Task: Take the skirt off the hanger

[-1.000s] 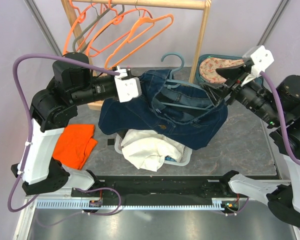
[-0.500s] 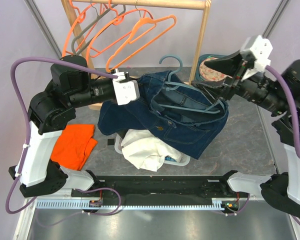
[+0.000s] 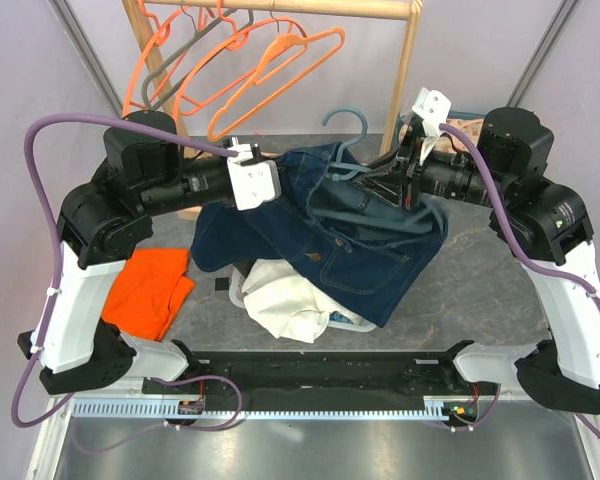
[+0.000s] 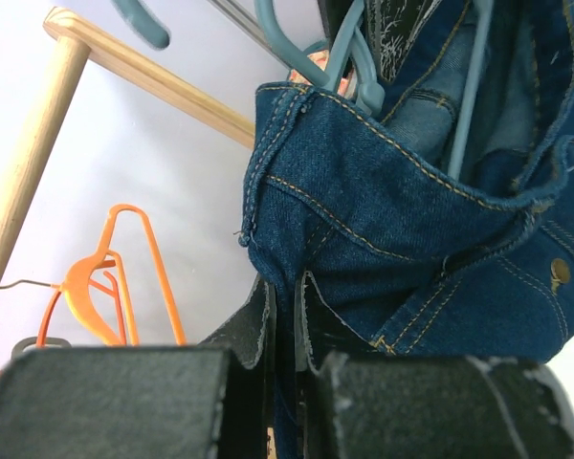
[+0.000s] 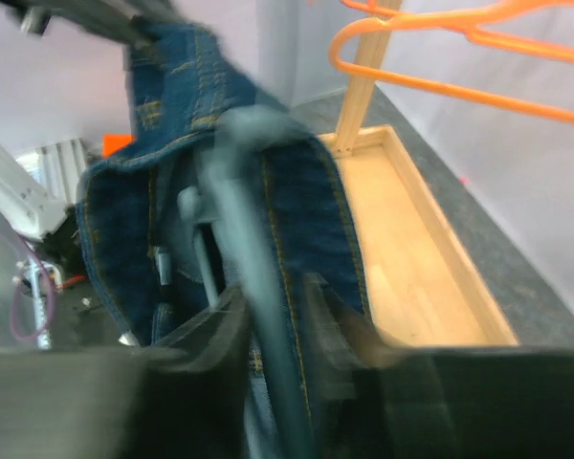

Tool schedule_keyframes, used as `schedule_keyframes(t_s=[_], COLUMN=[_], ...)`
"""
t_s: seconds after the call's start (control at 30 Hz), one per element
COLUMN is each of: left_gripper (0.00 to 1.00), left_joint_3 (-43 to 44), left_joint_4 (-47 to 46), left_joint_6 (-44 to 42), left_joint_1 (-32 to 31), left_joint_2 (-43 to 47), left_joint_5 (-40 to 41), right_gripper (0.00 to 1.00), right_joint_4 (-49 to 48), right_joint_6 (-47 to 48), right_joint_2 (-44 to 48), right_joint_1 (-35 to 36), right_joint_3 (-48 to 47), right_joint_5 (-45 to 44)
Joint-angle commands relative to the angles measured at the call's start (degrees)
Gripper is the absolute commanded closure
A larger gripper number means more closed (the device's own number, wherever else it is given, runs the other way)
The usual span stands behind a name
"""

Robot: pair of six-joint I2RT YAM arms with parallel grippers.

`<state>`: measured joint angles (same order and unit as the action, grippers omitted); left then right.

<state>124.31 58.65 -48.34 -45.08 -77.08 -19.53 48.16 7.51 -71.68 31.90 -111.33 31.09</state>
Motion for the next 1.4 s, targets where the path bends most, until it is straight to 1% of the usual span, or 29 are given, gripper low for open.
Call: schedule_keyframes(t_s=[0.0, 0.07, 0.1, 0.13, 0.17, 0.2, 0.23, 0.27, 0.33, 0.4, 0.47, 0.57, 0.63, 0.7, 0.73, 0.77, 0.8, 0.83, 0.87, 0.9, 0.93, 0.97, 1.03, 1.07, 1.1, 1.13, 1.17, 1.23, 1.37], left_gripper=[0.98, 0.98, 0.98, 0.94, 0.87, 0.86, 0.85, 0.81, 0.82, 0.84, 0.85, 0.85, 0.84, 0.75, 0.66, 0.42, 0.31, 0.23, 0.23, 0.26, 0.51, 0.65, 0.85, 0.84, 0.76, 0.17, 0.01, 0.00, 0.00], left_joint_3=[0.8, 0.4, 0.1, 0.0, -0.5, -0.6, -0.7, -0.8, -1.2, -1.9, -3.0, -4.9, -5.9, -6.8, -7.0, -7.6, -8.0, -8.6, -9.3, -9.6, -10.2, -10.5, -11.5, -12.2, -12.8, -14.9, -16.5, -20.2, -22.5], left_joint_4=[-7.4, -7.9, -8.0, -8.6, -8.6, -8.9, -9.1, -9.3, -9.3, -9.3, -9.8, -10.0, -10.1, -10.1, -10.0, -10.0, -10.1, -10.2, -10.2, -10.3, -10.3, -10.7, -11.4, -11.5, -11.5, -11.3, -11.4, -11.6, -14.7], left_joint_6=[1.2, 1.4, 1.7, 1.8, 2.0, 2.4, 2.6, 2.9, 2.9, 2.5, 2.1, 1.8, 1.6, 1.5, 1.7, 2.1, 2.0, 2.0, 2.1, 1.9, 1.8, 1.6, 1.6, 2.0, 3.0, 3.9, 4.9, 5.7, 8.6], left_joint_1=[-0.4, -0.4, -0.4, -0.4, -0.4, -0.4, -0.4, -0.4, -0.4, -0.4, -0.4, -0.4, -0.4, -0.4, -0.4, -0.4, -0.4, -0.4, -0.4, -0.4, -0.4, -0.4, -0.4, -0.3, -0.4, -0.4, -0.4, -0.4, -0.4], left_joint_2=[1.9, 2.3, 2.3, 2.5, 2.7, 2.7, 2.9, 2.9, 3.2, 3.9, 4.5, 5.8, 6.8, 7.3, 7.4, 7.9, 8.2, 8.5, 9.0, 9.1, 9.2, 9.5, 9.7, 9.8, 9.8, 9.8, 10.2, 11.3, 11.0], left_joint_5=[-1.3, -1.0, -1.0, -1.0, -0.9, -0.9, -0.9, -0.9, -0.7, 0.4, 1.2, 1.8, 1.8, 2.2, 2.4, 2.5, 2.6, 2.7, 3.1, 3.9, 4.4, 4.9, 7.0, 7.4, 7.5, 7.1, 6.4, 4.7, 7.8], right_gripper=[0.89, 1.00, 1.00, 1.00, 1.00, 1.00, 1.00, 1.00, 1.00, 1.00, 1.00, 1.00, 1.00, 1.00, 1.00, 1.00, 1.00, 1.00, 1.00, 1.00, 1.00, 1.00, 1.00, 1.00, 1.00, 1.00, 1.00, 1.00, 1.00], right_joint_4=[-1.7, -2.0, -3.6, -4.6, -6.1, -9.6, -11.0, -11.9, -12.0, -9.8, -8.3, -4.4, -3.5, -2.6, -2.2, -1.4, -0.9, -0.3, 0.9, 1.5, 2.2, 3.3, 3.2, 2.6, 2.4, 2.2, 1.9, 2.0, 2.6], right_joint_6=[-0.7, -1.5, -2.1, -3.2, -4.2, -5.0, -5.7, -7.0, -7.2, -6.6, -6.2, -4.7, -4.9, -5.0, -5.0, -4.8, -4.5, -4.2, -3.9, -3.6, -3.3, -3.2, -3.5, -3.8, -4.3, -4.6, -4.7, -4.6, -4.4], right_joint_2=[-0.4, 0.0, 0.4, 1.4, 2.1, 2.6, 3.6, 3.8, 4.4, 5.1, 7.4, 12.0, 16.3, 18.7, 20.2, 20.4, 20.7, 20.5, 20.2, 19.8, 19.2, 19.0, 19.6, 19.7, 20.0, 19.9, 19.8, 19.2, 18.2], right_joint_1=[0.4, 0.4, 0.4, 0.4, 0.4, 0.4, 0.4, 0.3, 0.4, 0.4, 0.4, 0.4, 0.4, 0.4, 0.3, 0.4, 0.4, 0.4, 0.4, 0.4, 0.4, 0.4, 0.4, 0.4, 0.4, 0.4, 0.4, 0.3, 0.4], right_joint_3=[-1.8, -3.0, -3.8, -4.1, -4.2, -4.2, -4.4, -4.9, -6.4, -6.5, -4.6, 1.0, 6.7, 10.8, 11.3, 11.5, 10.8, 9.9, 8.9, 6.8, 5.6, 4.1, 4.1, 4.2, 4.1, 3.9, 3.2, 2.3, -0.6], right_joint_5=[2.0, 0.8, 0.1, -0.5, -2.1, -2.5, -3.0, -4.7, -5.9, -8.1, -9.5, -14.6, -18.1, -19.5, -21.0, -21.3, -21.8, -22.6, -23.3, -23.8, -24.3, -25.1, -24.4, -23.1, -22.1, -21.3, -20.8, -20.6, -19.2])
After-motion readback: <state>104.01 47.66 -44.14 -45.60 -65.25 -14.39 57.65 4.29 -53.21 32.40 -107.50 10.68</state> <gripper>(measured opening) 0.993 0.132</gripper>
